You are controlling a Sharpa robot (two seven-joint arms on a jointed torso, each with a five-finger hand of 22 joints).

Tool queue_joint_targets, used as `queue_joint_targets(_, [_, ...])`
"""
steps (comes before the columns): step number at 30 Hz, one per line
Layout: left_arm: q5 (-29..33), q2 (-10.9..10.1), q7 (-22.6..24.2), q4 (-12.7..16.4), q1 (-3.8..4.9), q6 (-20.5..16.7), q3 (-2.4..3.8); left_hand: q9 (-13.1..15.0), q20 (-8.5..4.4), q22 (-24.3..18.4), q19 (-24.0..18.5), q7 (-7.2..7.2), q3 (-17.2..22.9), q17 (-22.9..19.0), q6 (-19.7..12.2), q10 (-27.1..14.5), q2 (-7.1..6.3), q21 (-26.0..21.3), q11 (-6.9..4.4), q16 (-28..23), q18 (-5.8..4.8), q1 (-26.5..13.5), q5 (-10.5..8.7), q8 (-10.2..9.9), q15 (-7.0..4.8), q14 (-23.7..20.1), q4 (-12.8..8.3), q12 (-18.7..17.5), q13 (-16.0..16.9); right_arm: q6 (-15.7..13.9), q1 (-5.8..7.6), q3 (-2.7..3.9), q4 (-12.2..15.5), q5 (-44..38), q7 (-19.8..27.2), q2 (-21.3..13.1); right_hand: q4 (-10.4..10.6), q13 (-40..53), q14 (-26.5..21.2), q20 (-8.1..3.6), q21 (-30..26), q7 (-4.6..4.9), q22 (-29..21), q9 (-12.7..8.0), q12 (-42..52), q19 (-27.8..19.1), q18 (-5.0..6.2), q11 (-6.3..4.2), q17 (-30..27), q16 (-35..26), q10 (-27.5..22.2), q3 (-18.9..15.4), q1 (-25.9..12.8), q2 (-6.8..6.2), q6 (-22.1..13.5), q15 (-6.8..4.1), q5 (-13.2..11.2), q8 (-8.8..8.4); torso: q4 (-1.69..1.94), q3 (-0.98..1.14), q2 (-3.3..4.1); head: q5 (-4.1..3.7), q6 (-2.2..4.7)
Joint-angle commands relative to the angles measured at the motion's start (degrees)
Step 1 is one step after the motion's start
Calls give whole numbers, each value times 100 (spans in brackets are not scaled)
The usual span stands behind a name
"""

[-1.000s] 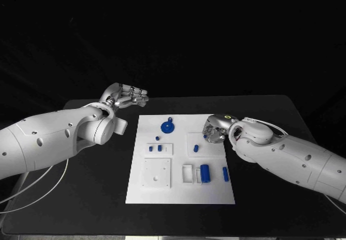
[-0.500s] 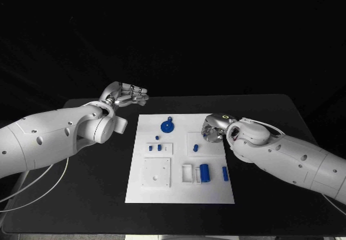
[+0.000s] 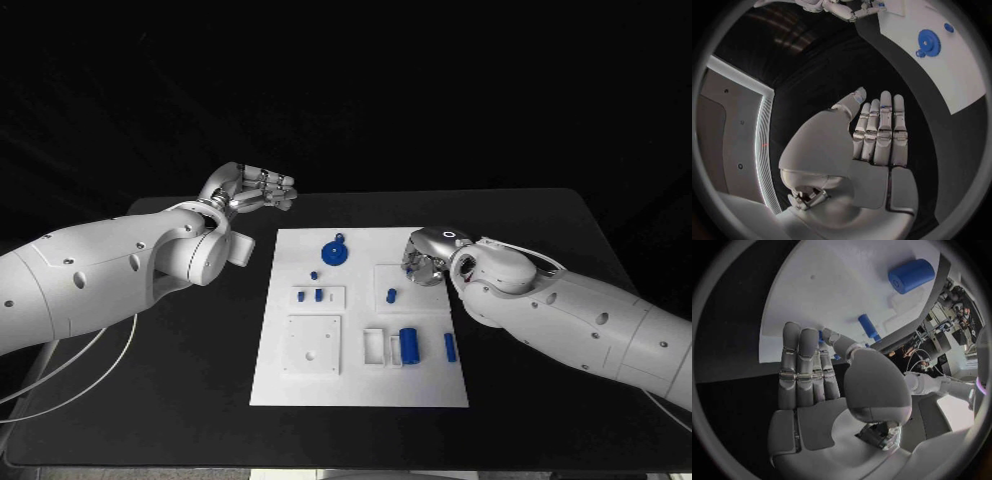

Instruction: Assemble the parts on the task board

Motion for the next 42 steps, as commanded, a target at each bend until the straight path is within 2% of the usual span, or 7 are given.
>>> queue_joint_targets(1, [36, 13, 22, -5, 16, -9, 6, 1, -6, -9, 30, 9, -32, 7, 11, -31, 39, 24, 5, -12, -77, -19, 2, -1, 0, 42, -3, 13, -3, 143, -62, -46, -19, -185, -111, 17, -45, -2, -7, -17, 36, -5, 49, 8, 39, 32, 53, -25, 21, 47, 75, 23, -36, 15, 61, -56, 75, 39, 0, -1, -1, -7, 4])
queue_joint_targets(16, [36, 32, 26, -88, 18, -27, 7, 1, -6, -15, 35, 9, -41, 11, 9, -53, 41, 26, 10, -9, -74, -18, 7, -1, 0, 46, -9, 16, -2, -426, -63, -20, 157, -78, -75, -78, -67, -2, -37, -32, 47, -33, 254, 11, 39, 77, 52, -50, 160, 182, 168, 162, -97, -21, 151, -72, 126, 40, 4, -1, -3, 27, 12])
queue_joint_targets(21, [36, 33, 28, -120, 18, -32, 7, 1, -6, -15, 35, 9, -41, 11, 9, -53, 41, 26, 10, -9, -74, -18, 7, -1, 0, 46, -9, 16, -2, -522, -63, 56, 248, -5, -54, -126, -61, -2, -37, -34, 34, -34, 281, 11, 38, 87, 50, -52, 170, 188, 174, 181, -96, -22, 156, -74, 86, 39, -3, 1, -1, 41, 18])
queue_joint_targets(28, [38, 36, 27, -148, 18, -32, 7, 1, -5, -21, 36, 10, -47, 13, 11, -64, 40, 24, 13, -10, -74, -19, 9, 0, 1, 44, -15, 14, -2, -590, -63, 235, 465, 167, -28, -232, -56, -2, -35, -36, 26, -36, 302, 12, 38, 93, 53, -53, 178, 194, 179, 194, -93, -23, 161, -75, 61, 39, -11, 5, -2, 61, 14])
queue_joint_targets(33, [41, 42, 25, -165, 19, -29, 7, 1, -5, -21, 36, 10, -47, 13, 11, -64, 40, 24, 13, -10, -74, -19, 9, 0, 1, 44, -15, 14, -2, -669, -63, 398, 680, 407, 16, -336, -48, -2, -35, -38, 16, -36, 326, 11, 39, 94, 63, -55, 183, 197, 181, 201, -87, -19, 158, -76, 39, 38, -23, 5, -5, 102, 25])
queue_joint_targets(37, [51, 58, 26, -187, 19, -26, 7, 1, -5, -21, 36, 10, -47, 13, 11, -64, 40, 24, 13, -10, -74, -19, 9, 0, 1, 44, -15, 14, -2, -765, -63, 460, 826, 675, 116, -370, -38, -3, -35, -29, -6, -36, 361, 12, 38, 96, 86, -53, 187, 197, 177, 179, -78, -11, 157, -73, 49, 38, -25, 1, -14, 176, 46])
queue_joint_targets(42, [62, 106, 29, -231, 18, -26, 6, 1, -2, -39, 38, 12, -54, 14, 7, -75, 46, 23, 16, -12, -72, -26, 6, -1, 4, 41, -14, 15, -2, -929, -121, 490, 1059, 1205, 381, -340, -35, -3, -37, -29, -24, -33, 377, 12, 38, 100, 88, -51, 183, 189, 170, 166, -79, -3, 149, -72, 83, 39, -36, -2, -29, 386, 54])
